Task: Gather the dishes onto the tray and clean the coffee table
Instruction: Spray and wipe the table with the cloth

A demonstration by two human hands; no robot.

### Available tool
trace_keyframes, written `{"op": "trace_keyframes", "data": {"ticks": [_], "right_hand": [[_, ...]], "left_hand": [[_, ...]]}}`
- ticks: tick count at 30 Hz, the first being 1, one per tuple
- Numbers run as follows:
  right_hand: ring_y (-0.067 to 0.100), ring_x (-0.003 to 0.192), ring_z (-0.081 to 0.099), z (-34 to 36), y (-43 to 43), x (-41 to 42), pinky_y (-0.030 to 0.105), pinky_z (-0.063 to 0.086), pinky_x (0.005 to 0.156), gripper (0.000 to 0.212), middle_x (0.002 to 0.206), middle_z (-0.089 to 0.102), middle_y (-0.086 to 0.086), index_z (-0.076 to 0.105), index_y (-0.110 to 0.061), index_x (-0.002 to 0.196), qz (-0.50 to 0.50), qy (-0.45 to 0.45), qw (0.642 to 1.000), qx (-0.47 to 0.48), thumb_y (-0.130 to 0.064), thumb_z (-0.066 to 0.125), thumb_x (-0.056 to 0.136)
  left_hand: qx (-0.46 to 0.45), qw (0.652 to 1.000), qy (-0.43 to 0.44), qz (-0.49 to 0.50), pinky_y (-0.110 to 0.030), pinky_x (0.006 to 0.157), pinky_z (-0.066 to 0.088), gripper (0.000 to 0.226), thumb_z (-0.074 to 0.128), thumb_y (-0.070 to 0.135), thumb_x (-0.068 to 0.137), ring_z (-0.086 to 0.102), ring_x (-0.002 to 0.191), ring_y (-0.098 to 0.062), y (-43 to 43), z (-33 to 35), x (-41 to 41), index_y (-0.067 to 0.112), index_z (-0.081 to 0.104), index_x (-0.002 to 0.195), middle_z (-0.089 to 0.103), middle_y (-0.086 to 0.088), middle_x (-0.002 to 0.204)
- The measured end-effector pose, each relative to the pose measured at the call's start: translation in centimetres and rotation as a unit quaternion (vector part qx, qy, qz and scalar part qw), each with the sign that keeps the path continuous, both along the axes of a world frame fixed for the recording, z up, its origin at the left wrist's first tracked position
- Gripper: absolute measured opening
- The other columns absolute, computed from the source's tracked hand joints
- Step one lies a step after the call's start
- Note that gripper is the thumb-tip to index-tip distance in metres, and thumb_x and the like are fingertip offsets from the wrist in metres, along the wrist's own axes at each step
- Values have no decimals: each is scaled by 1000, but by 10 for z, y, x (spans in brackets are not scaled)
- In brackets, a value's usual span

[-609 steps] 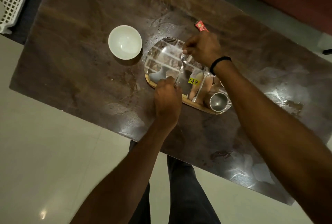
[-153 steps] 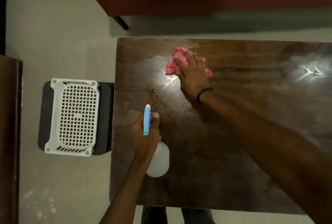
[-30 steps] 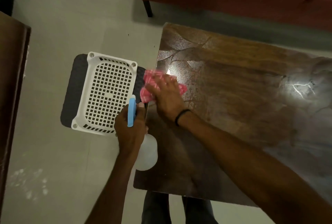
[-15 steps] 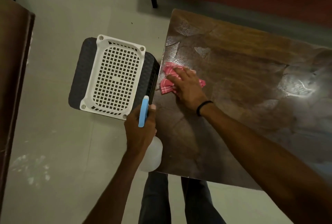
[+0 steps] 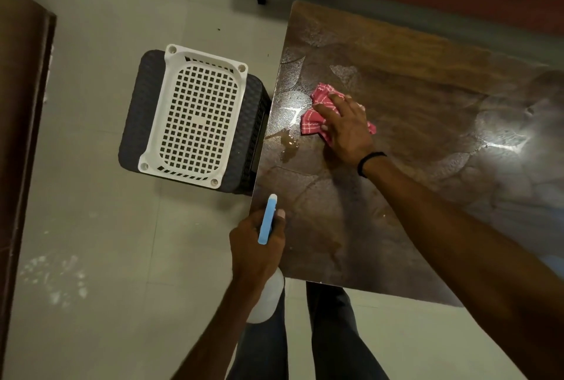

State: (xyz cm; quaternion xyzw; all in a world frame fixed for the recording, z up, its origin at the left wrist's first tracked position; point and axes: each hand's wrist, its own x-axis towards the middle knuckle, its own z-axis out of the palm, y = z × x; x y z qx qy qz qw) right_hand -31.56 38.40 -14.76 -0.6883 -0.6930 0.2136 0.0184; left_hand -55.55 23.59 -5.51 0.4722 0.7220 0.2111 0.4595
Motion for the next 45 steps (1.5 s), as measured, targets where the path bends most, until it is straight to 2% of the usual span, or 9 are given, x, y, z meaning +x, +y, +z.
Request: {"op": "trace_keyframes", "data": {"ticks": [10,14,18,22,24,29,35,40,45], "right_hand": [[42,150,10,2,12,-60,61,5,121,47,163,22,10,41,-32,150,-130,35,991,1,-29,47,103],[39,150,14,-4,-29,-97,65,9,119,53,162,26,7,43,-38,145,43,39,998,6,-28,60,95],[42,145,28,-8,-59,-56,64,17,116,56,158,35,9,45,-38,144,264,15,964,30,-31,65,92],[41,143,29,-9,-9,-55,62,23,116,47,157,36,11,52,-33,140,-1,17,999,35,-25,58,94],[41,144,27,-3,-25,-98,63,20,117,49,157,35,11,52,-35,138,-34,50,998,32,-21,53,91],[38,147,25,-5,-119,-79,61,9,120,53,159,34,6,46,-40,143,319,37,947,34,-31,60,92],[36,142,31,-6,-75,-104,59,23,117,50,154,41,6,55,-40,134,-16,43,997,56,-24,63,87],[38,149,18,-5,-162,-106,63,0,119,52,160,32,5,50,-36,142,333,63,941,8,-26,63,93],[39,147,21,-4,-139,-107,63,8,120,52,157,37,7,56,-33,137,104,72,992,22,-19,68,88]], "left_hand": [[50,997,21,56,-46,56,60,18,66,32,92,63,54,-24,17,-12,-22,18,59,81,62,-1,63],[69,995,42,65,-50,55,59,19,68,30,92,63,53,-26,15,-19,-32,15,60,82,63,-8,65],[79,992,62,71,-48,54,59,21,68,26,92,60,50,-24,7,-15,-39,14,57,79,56,1,60],[84,990,75,80,-48,55,59,22,67,28,93,61,52,-27,-9,-18,-44,14,57,80,58,-3,63],[84,988,94,89,-50,57,59,23,66,29,94,63,55,-29,-22,-22,-45,10,60,83,62,-10,68],[82,984,110,117,-48,53,58,29,62,35,93,64,53,-27,-50,-20,-46,7,63,85,64,-10,68],[121,980,104,122,-48,49,56,39,57,45,91,62,49,-29,-83,-14,-44,7,60,81,62,-12,64],[94,978,104,155,-48,52,58,24,65,30,95,64,51,-29,-98,-2,-46,8,61,86,66,-12,71],[108,977,117,143,-47,51,58,30,62,37,93,63,49,-29,-96,6,-49,8,63,86,66,-12,72]]}}
